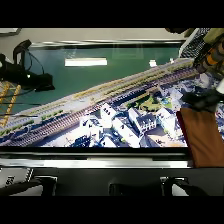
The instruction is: Fold the clothes and pants, and hang the long-sleeved shirts on hangers.
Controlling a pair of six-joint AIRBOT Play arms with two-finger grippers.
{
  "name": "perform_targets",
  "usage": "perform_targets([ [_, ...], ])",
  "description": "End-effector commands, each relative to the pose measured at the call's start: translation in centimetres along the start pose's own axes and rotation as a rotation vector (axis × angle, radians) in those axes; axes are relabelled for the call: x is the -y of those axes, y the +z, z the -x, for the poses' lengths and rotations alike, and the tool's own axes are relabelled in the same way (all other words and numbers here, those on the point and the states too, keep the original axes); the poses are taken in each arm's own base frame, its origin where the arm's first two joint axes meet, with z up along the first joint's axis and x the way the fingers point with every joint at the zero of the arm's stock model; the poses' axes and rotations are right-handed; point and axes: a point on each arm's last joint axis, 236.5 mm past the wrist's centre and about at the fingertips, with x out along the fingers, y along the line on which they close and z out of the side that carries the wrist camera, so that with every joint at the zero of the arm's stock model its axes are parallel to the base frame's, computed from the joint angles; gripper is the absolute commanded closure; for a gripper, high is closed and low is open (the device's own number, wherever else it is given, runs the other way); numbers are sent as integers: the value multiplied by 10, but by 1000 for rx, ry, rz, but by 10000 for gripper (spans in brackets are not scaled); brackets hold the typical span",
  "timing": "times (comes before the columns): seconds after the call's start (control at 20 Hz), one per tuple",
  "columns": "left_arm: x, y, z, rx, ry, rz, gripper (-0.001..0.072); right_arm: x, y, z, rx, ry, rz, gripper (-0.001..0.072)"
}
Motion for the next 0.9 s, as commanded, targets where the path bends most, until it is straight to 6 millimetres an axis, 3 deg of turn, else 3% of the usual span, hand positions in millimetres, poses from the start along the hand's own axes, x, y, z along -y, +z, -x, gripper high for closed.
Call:
perform_targets([
  [0.0,-19,-16,0,58,68,-18,691,-118,-14,22,90,186,252,675],
  [0.2,-27,-28,4,34,108,-26,691,-149,-31,24,116,152,390,675],
  [0.4,-27,-29,4,27,107,-24,690,-141,-28,24,124,119,401,674],
  [0.5,-27,-29,4,27,107,-24,690,-135,-36,22,85,100,403,674],
  [0.85,-27,-29,4,27,107,-24,690,-135,-36,22,82,99,403,674],
])
